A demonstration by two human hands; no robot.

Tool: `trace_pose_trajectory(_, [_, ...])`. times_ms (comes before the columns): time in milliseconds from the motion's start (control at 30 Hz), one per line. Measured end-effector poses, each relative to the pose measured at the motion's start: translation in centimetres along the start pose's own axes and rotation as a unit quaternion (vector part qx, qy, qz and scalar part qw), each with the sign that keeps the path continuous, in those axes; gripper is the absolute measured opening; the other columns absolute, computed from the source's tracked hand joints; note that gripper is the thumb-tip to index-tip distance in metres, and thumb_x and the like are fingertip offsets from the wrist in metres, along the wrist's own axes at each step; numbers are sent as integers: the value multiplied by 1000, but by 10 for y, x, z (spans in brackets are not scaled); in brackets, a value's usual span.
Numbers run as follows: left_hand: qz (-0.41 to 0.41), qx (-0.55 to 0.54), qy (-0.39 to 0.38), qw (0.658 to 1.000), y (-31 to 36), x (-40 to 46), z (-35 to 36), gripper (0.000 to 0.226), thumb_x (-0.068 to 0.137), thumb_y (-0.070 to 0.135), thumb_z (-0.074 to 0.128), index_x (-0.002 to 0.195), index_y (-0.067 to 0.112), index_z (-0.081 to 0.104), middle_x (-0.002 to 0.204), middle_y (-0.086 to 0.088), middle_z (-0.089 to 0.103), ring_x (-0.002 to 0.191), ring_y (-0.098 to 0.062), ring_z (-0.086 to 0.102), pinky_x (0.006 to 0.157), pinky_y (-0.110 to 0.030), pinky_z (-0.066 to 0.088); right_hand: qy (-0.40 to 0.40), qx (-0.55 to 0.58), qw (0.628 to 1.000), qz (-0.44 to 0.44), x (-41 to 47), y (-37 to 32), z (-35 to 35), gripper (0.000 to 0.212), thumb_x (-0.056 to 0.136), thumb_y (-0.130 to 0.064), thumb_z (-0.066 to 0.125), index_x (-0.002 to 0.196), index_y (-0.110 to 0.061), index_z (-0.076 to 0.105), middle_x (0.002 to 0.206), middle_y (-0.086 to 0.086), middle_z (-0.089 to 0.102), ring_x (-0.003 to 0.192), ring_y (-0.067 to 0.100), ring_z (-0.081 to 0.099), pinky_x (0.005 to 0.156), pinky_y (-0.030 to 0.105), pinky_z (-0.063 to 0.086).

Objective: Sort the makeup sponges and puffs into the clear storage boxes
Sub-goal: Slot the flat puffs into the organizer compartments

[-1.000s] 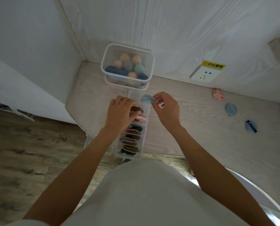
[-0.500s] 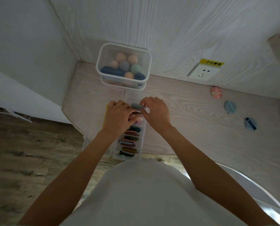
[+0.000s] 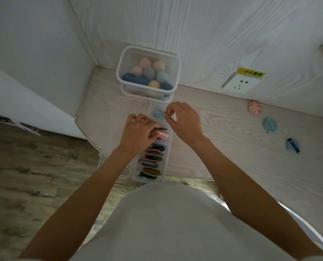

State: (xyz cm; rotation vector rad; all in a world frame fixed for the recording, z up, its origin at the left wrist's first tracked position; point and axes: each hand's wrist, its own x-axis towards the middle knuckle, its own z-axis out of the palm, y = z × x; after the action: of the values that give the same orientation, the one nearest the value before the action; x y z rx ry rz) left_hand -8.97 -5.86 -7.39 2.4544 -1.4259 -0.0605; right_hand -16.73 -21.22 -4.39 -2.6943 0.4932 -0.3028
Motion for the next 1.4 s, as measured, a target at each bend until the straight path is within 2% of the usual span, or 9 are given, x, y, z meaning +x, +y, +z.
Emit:
trace_pose_trajectory(233, [4,-5,12,1000,-2,-1,2,23,76,32,72,93,17,69,87,-4,70,90,-24,59,83,-39,35,12,70,997,6,-9,5,-2,6,87,-24,61,85,-19,62,80,-9,63,72,9,50,59,21,39])
trace_pose_trajectory(500, [4,0,1,1000,-2,-2,3,24,76,31,71,95,17,69,86,-5,69,89,-26,58,86,-42,38,5,-56,998,-21,-11,2,14,8,77,-15,67,72,-13,61,65,1,62,63,20,54,58,27,41])
trace_pose_trajectory(700, [11,10,-1,1000,-2,-4,2,23,77,31,71,95,16,71,88,-6,69,91,-28,59,88,-44,39,-51,-102,993,-17,-14,-1,19,9,80,-16,65,71,-14,66,63,2,64,65,20,52,61,26,33])
trace_pose_trajectory(767, [11,10,1,1000,-3,-5,2,23,78,30,71,95,16,71,88,-6,69,91,-28,58,88,-44,39,-70,-126,989,-37,-8,-6,17,10,74,-16,71,64,-16,70,56,-1,61,60,19,50,59,23,28])
trace_pose_trajectory(867, [8,8,5,1000,-3,-8,3,22,79,31,69,96,17,70,90,-5,69,92,-28,58,88,-45,38,-85,-158,981,-67,-6,-11,15,16,67,-18,76,55,-18,67,47,-3,57,53,17,48,55,23,31])
trace_pose_trajectory(967, [12,19,9,1000,-2,-9,4,21,79,31,70,94,17,71,89,-6,70,91,-28,59,89,-45,38,-71,-170,981,-65,-13,-8,13,12,71,-22,74,62,-17,67,49,-2,60,54,18,51,56,24,37])
trace_pose_trajectory(1133, [14,23,23,999,-1,-10,5,23,77,33,71,96,20,70,89,-3,70,91,-25,59,91,-42,34,-60,-145,982,-108,-8,-8,10,3,73,-18,69,70,-19,69,58,-1,61,62,21,51,60,28,35])
trace_pose_trajectory(1300, [29,31,39,998,-1,-10,5,21,81,37,61,90,21,72,84,0,70,89,-23,59,90,-38,30,-75,-169,981,-53,-11,-8,9,14,74,-31,67,68,-18,68,63,3,63,69,24,51,64,30,27])
trace_pose_trajectory(1400, [29,34,35,998,-3,-10,5,19,80,34,68,93,21,72,85,-1,70,89,-24,60,90,-40,31,-111,-112,987,-30,-3,-13,11,16,84,-28,58,81,-14,66,77,6,66,76,25,54,67,30,31])
